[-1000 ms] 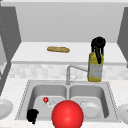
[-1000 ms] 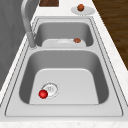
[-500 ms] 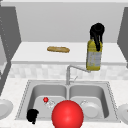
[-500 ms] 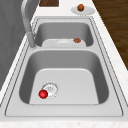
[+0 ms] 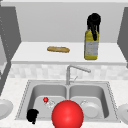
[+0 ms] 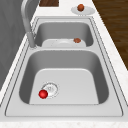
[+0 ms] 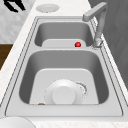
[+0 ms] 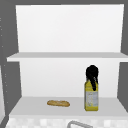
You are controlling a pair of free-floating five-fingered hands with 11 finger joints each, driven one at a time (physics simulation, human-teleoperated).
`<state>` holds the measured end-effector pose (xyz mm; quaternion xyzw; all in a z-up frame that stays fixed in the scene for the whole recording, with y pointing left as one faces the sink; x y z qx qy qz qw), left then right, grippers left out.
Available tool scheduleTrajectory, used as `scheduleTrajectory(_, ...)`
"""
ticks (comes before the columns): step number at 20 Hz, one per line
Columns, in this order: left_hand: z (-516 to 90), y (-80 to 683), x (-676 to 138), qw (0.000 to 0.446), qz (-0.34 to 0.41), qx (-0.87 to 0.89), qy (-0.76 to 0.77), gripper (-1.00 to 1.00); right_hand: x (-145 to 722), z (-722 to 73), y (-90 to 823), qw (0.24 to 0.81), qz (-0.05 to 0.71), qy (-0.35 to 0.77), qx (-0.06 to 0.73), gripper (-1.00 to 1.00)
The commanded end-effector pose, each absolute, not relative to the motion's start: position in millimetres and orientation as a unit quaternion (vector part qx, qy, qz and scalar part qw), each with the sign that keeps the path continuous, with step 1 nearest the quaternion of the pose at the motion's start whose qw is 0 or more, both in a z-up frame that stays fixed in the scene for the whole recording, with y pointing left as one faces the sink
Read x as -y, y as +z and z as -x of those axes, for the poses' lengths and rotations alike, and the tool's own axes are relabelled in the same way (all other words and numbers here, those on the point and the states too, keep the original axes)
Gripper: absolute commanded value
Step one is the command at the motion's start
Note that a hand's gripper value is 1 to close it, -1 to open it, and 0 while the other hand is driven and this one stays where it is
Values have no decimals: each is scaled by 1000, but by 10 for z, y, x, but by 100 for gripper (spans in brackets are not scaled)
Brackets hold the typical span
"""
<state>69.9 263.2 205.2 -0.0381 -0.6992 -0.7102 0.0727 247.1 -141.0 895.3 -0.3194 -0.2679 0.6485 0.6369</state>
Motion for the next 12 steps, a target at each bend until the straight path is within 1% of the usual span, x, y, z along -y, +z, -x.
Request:
scheduleTrajectory(1,-699,2052,-2632,73,38,699,-710,0,1327,-2780,9035,634,332,643,273,100)
scheduleTrajectory(7,-699,2052,-2632,73,38,699,-710,0,1189,-3254,8972,627,347,637,284,100)
scheduleTrajectory(12,-699,2052,-2632,73,38,699,-710,0,1077,-3664,8638,623,348,643,277,100)
